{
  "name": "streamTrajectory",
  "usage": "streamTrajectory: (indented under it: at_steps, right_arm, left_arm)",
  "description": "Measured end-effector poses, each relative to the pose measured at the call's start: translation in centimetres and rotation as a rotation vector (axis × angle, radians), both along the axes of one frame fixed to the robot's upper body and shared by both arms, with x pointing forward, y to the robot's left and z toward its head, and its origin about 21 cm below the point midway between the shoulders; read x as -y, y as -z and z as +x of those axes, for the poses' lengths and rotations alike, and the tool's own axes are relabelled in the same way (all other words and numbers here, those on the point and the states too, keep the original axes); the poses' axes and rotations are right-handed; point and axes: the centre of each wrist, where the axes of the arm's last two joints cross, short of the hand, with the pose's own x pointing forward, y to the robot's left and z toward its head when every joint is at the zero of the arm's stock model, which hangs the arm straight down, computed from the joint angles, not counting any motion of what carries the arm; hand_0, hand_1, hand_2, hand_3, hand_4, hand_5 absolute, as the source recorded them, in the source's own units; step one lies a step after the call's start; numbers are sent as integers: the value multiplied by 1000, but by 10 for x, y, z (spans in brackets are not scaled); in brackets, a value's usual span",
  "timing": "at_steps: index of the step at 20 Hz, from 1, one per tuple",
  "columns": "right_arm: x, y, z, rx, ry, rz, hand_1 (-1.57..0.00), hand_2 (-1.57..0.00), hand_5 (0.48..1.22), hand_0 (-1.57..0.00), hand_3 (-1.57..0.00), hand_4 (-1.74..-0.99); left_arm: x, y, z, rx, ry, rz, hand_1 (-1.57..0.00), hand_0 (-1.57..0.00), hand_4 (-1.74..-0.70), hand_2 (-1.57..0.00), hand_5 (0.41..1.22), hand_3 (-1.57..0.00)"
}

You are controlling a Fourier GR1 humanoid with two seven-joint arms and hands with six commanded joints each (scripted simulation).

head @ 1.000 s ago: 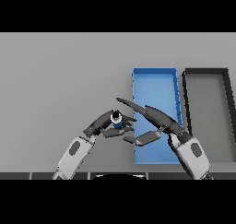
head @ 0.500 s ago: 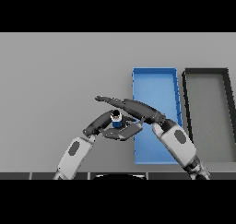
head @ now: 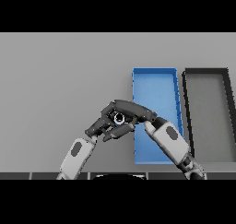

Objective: Pick up the blue pipe and place it into the blue bin.

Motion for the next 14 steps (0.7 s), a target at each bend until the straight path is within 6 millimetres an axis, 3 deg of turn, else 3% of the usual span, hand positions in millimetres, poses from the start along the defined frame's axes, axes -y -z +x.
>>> streamTrajectory:
  at_steps: [2, 4, 7, 11, 12, 14]
  right_arm:
    - [-3, 1, -2, 17, -20, 31, -1425, -1432, 987, -1425, -1304, -1665]
    - [-1, 0, -2, 36, -24, 27, -1478, -1482, 1071, -1478, -1400, -1692]
    - [-6, 0, -8, 62, -48, 69, -1523, -1526, 1144, -1523, -1484, -1716]
    - [-10, 3, -7, 93, -10, 104, -1551, -1552, 1190, -1551, -1535, -1731]
    - [-7, 4, -7, 103, -10, 109, -1555, -1556, 1196, -1555, -1542, -1733]
    - [-6, 5, -8, 119, -6, 113, -1561, -1561, 1205, -1561, -1553, -1736]
  left_arm:
    - [-2, -1, -1, -8, -2, -7, -1571, -1571, -1713, -1571, 1221, -1464]
    - [-1, -2, 0, -5, 3, -9, -1571, -1571, -1722, -1571, 1221, -1437]
    - [-5, -6, 0, 8, 1, -4, -1571, -1571, -1730, -1571, 1221, -1428]
    - [-7, -9, 2, 26, -21, 19, -1571, -1571, -1724, -1571, 1221, -1454]
    - [-8, -8, 1, 51, -37, 38, -1342, -1462, -1599, -1293, 1221, -1166]
    - [-8, -9, 3, 66, -28, 69, -858, -935, -1372, -827, 1221, -746]
